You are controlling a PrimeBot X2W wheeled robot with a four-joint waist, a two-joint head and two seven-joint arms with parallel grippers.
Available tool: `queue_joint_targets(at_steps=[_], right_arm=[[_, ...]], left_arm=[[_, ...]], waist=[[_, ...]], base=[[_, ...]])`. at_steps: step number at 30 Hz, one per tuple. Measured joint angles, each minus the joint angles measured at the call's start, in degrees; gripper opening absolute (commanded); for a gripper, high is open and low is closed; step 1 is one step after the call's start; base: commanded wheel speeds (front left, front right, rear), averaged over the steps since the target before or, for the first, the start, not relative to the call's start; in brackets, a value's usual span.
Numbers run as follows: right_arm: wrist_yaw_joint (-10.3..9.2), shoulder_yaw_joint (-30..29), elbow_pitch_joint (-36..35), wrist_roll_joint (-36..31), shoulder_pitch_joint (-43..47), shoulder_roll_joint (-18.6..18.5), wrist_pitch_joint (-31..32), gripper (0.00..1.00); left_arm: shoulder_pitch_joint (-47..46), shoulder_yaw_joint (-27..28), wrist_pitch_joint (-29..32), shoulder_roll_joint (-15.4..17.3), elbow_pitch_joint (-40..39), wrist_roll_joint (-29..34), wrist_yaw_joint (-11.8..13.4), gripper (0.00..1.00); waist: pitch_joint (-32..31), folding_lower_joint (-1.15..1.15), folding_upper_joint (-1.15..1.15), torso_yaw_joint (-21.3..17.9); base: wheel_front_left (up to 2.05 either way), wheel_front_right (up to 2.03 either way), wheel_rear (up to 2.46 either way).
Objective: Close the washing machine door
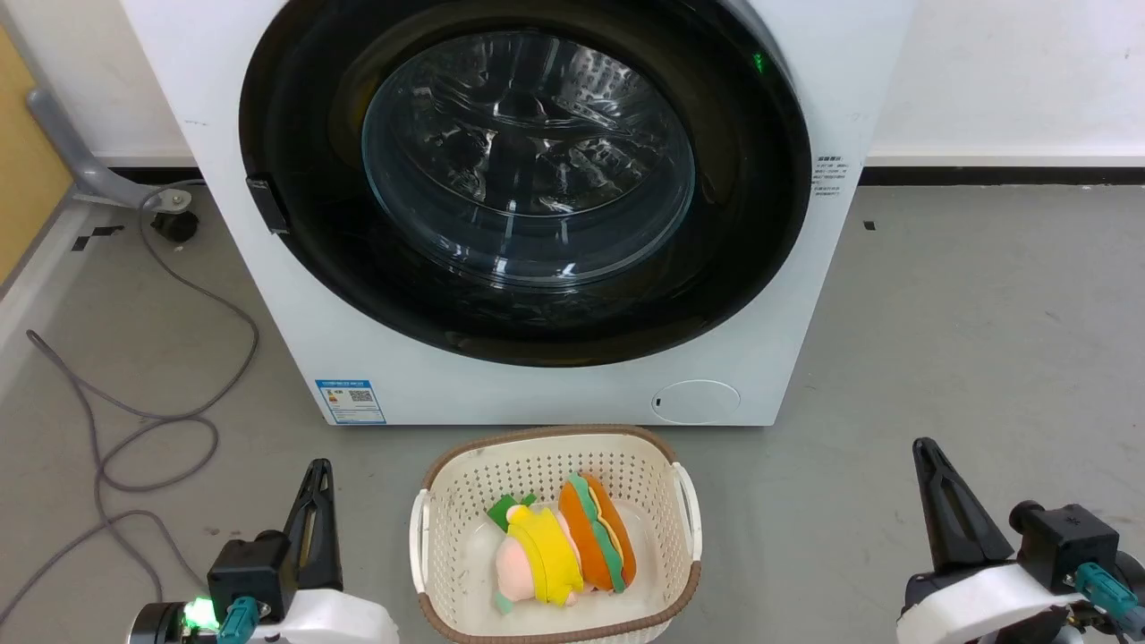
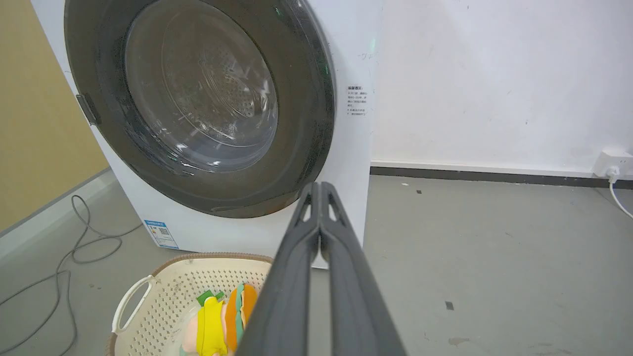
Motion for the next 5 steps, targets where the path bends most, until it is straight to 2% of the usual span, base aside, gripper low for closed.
queue_joint_targets(at_steps=[5], right_arm=[[0.00,0.2,-0.4,-0.1,0.0,0.0,0.7,0.00]], left_arm=[[-0.1,0.0,0.6,0.0,-0.2,0.0,-0.4,0.00]], waist=[[0.0,0.00,0.00,0.1]], base=[[0.00,0.00,0.00]])
